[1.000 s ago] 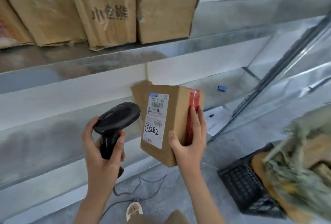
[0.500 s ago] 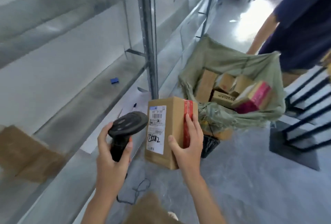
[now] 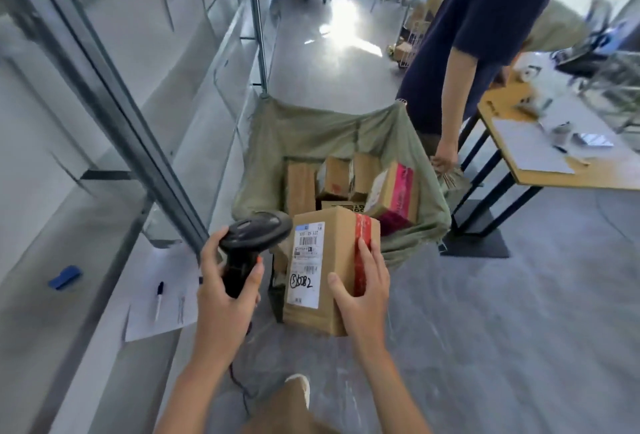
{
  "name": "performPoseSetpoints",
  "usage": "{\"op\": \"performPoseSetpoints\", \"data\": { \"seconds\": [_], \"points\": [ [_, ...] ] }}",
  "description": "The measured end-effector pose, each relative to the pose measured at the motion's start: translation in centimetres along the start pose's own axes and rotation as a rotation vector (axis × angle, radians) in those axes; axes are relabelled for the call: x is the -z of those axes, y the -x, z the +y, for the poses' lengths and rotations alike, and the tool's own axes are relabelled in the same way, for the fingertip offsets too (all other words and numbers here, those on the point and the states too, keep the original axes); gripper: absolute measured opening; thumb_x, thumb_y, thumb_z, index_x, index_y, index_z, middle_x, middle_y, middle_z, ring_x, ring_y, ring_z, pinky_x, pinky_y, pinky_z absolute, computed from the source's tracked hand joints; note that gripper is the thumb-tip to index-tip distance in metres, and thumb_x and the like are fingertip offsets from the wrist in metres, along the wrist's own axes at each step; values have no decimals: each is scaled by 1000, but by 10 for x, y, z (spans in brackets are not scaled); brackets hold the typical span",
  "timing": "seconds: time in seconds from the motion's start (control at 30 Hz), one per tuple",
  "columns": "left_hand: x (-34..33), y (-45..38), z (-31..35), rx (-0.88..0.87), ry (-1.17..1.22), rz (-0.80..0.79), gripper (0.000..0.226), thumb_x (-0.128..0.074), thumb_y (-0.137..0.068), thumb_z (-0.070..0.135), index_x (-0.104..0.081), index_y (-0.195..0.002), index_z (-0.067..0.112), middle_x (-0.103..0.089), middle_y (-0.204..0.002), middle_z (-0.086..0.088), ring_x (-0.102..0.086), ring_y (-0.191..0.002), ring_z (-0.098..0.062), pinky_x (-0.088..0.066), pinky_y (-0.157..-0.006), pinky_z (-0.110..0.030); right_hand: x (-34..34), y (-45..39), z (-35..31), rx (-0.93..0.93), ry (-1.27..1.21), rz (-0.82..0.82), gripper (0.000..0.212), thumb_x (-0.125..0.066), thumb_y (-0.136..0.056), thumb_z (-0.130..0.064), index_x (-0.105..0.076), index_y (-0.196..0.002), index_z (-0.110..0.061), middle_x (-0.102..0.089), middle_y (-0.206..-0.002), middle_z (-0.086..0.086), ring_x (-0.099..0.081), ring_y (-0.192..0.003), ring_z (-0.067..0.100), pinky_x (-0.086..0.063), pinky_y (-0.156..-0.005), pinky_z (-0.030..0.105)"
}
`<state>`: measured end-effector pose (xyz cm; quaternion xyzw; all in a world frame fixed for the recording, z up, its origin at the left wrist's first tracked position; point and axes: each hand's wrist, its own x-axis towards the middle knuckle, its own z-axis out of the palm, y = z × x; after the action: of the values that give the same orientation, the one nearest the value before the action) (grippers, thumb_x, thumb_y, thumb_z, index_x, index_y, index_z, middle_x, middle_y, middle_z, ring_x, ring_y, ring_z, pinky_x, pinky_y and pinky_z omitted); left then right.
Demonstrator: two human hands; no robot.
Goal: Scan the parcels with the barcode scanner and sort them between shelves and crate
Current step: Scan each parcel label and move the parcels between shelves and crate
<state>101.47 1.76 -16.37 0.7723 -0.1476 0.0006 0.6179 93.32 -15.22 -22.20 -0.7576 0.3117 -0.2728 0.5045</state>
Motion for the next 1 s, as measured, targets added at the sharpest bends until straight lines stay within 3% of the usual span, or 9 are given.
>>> {"op": "performPoseSetpoints", "data": {
  "seconds": [0.1, 0.23, 0.37, 0.5, 0.63, 0.73, 0.8, 0.9, 1.0],
  "points": [
    [-6, -42, -8, 19, 7, -39, 64, -66, -92, 15, -36, -134, 54, -65, -109, -18, -62, -54, -18, -54, -60, -38, -16, -22, 0, -43, 9, 26, 74, -64, -71, -57, -28, -134, -74, -21, -152, -38, -26, -140, -3, -30, -117, 53],
    [-18, -80, -19, 71, 38, -97, 67, -65, -94, 7, -35, -137, 48, -65, -93, -14, -60, -56, -22, -54, -53, -35, -32, -43, 6, -99, 41, 20, 75, -64, -69, -60, -26, -133, -76, -17, -149, -45, -26, -140, -2, -30, -117, 53],
    [-32, -111, -28, 140, 68, -108, 67, -65, -94, 6, -36, -137, 49, -66, -81, -12, -60, -56, -22, -53, -57, -37, -43, -80, 9, -122, 49, 49, 74, -63, -69, -62, -31, -135, -67, -17, -149, -44, -25, -142, 0, -30, -117, 53],
    [-51, -147, -36, 174, 67, -93, 67, -65, -94, 5, -36, -140, 43, -67, -83, -12, -60, -56, -24, -53, -59, -41, -53, -135, 8, -119, 37, 47, 74, -61, -70, -64, -31, -137, -62, -15, -145, -49, -21, -141, -3, -27, -119, 51],
    [-71, -184, -39, 196, 70, -64, 67, -65, -94, 4, -36, -141, 42, -65, -88, -18, -58, -54, -21, -53, -59, -40, -59, -213, 3, -74, 39, 62, 76, -60, -70, -65, -34, -141, -57, -23, -157, -25, -20, -146, 8, -24, -120, 53],
    [-84, -207, -39, 210, 57, -38, 67, -65, -94, 6, -35, -139, 46, -66, -89, -19, -58, -56, -23, -54, -60, -36, -58, -285, -1, -44, 80, 48, 80, -58, -73, -65, -32, -147, -51, -21, -161, -19, -18, -149, 15, -21, -120, 58],
    [-93, -220, -39, 218, 41, -25, 67, -65, -94, 6, -35, -139, 46, -66, -86, -18, -58, -55, -20, -53, -58, -30, -54, -336, 0, 5, 179, 21, 80, -62, -78, -62, -30, -150, -48, -18, -162, -17, -16, -150, 19, -18, -120, 58],
    [-108, -235, -38, 239, 30, -19, 67, -64, -94, 5, -36, -134, 51, -67, -86, -15, -58, -54, -17, -52, -59, -36, -47, -405, 10, 86, 370, -64, 80, -66, -84, -55, -30, -153, -39, -16, -165, -12, -14, -151, 28, -15, -118, 57],
    [-120, -243, -40, 273, 12, -21, 71, -65, -94, 4, -38, -125, 61, -66, -81, -15, -57, -54, -16, -50, -61, -37, -38, -446, 31, 205, 615, -191, 86, -54, -76, -70, -35, -152, -34, -24, -163, -4, -26, -143, 34, -27, -113, 59]
  ]
}}
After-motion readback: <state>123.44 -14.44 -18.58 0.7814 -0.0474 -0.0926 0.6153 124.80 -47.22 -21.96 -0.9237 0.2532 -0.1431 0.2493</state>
